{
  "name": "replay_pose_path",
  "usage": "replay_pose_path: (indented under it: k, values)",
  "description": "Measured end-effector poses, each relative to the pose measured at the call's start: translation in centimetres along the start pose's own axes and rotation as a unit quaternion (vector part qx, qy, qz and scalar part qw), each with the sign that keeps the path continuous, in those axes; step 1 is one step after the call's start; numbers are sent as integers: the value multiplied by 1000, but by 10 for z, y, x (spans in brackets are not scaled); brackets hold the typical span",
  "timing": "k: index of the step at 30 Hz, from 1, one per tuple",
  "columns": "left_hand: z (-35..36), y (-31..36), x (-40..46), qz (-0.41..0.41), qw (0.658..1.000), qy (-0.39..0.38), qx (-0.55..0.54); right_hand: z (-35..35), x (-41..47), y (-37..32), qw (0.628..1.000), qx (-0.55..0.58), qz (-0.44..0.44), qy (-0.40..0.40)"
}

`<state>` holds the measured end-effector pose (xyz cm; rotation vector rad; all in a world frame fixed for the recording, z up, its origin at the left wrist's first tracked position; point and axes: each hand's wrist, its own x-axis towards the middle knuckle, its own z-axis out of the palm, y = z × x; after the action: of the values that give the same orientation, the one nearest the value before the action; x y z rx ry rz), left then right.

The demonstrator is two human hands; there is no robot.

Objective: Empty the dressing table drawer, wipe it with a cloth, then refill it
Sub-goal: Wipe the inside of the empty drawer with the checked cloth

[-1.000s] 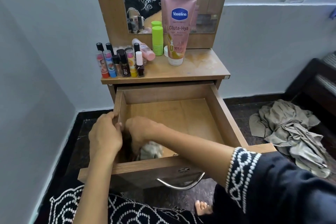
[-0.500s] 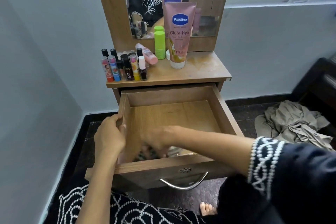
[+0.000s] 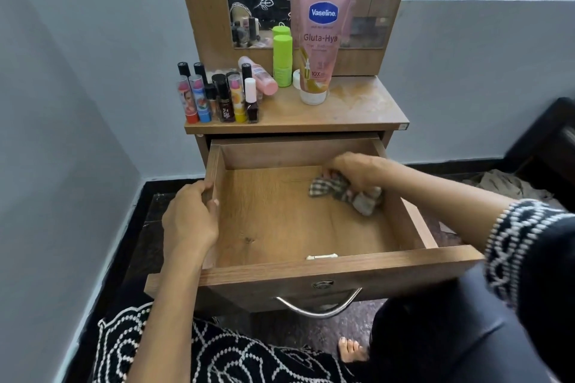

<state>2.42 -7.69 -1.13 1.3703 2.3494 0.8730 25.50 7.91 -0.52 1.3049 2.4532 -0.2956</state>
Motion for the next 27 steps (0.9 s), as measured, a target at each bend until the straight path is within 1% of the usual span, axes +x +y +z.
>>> replay_pose_path:
  k: [2,4,5,6,9,11,14,16,17,19,20,22,23,25,27]
  values:
    - [0,0,0,0,1000,1,1,-5,15,2,999,35,14,30]
    - [-1,0,0,-2,1000,1,3,-5,13,-3,999,30,5,41]
    - [-1,1,-1,-3,1000,0,4,-4,5,-8,999,23,-10,30]
    - [-1,1,-1,-4,1000,-2,4,-1,-8,-15,999,12,-31,2]
    - [0,1,-1,-4,1000,2,1,15,-53,-31,988,-29,-86,-124]
    - [0,1,-1,-4,1000,5,3,20,-74,-31,985,-16,-87,-147]
    - [0,0,-2,-6,1000,3,-8,17,-75,-28,987,-10,-65,-147]
    - [1,0,-1,-5,1000,2,-13,10,-61,-26,989,-24,-66,-126]
    - [1,0,-1,-4,1000,2,-13,6,-52,-22,993,-25,-61,-101]
    - [0,-1,-1,-6,1000,1,-13,1,-27,-7,998,-38,-45,-15]
    - [0,-1,-1,-9,1000,1,-14,-1,-15,0,996,-63,-43,38]
    - [0,1,-1,-13,1000,0,-14,-1,3,11,984,-109,-54,133]
    - [0,1,-1,-13,1000,-1,-12,-1,6,11,979,-111,-57,163]
    - [-1,2,-1,-14,1000,-1,-11,2,6,12,978,-100,-56,172]
    - [-2,3,-2,-12,1000,-1,-10,6,-3,11,985,-77,-48,147]
